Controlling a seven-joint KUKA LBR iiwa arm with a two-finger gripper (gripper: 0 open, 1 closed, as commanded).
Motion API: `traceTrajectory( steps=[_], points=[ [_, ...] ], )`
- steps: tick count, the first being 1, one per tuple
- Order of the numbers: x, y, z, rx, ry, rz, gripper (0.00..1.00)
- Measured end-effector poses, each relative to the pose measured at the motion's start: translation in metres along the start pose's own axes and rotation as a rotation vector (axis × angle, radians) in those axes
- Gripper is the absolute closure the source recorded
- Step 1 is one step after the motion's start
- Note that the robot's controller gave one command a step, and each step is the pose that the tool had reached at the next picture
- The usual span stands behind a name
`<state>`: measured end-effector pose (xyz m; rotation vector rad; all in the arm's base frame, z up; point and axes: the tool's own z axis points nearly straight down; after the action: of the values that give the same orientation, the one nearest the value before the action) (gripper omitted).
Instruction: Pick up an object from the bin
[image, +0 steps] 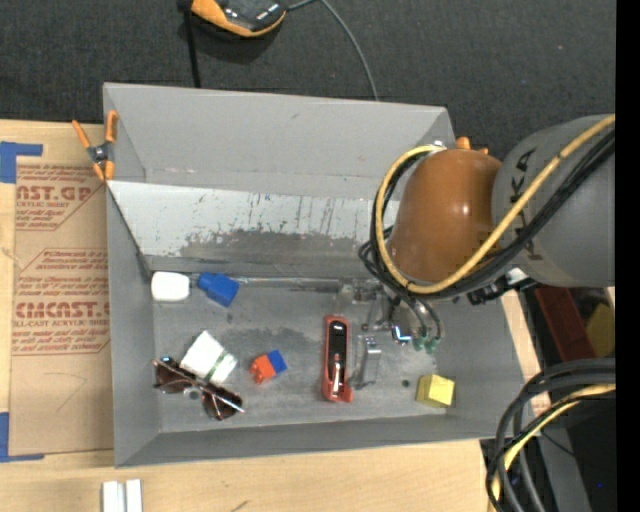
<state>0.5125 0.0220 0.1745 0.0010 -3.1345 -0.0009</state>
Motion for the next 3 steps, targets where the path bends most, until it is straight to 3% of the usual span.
traceTrajectory(
  steps=[1, 2, 3],
  points=[
    [-0.002, 0.000, -0.004, 0.000, -0.008, 0.000, 0.00],
    [-0.006, -0.002, 0.041, -0.001, -0.013, 0.018, 0.00],
    [0.002, -0.002, 0.089, -0.002, -0.008, 0.040, 0.00]
  ],
)
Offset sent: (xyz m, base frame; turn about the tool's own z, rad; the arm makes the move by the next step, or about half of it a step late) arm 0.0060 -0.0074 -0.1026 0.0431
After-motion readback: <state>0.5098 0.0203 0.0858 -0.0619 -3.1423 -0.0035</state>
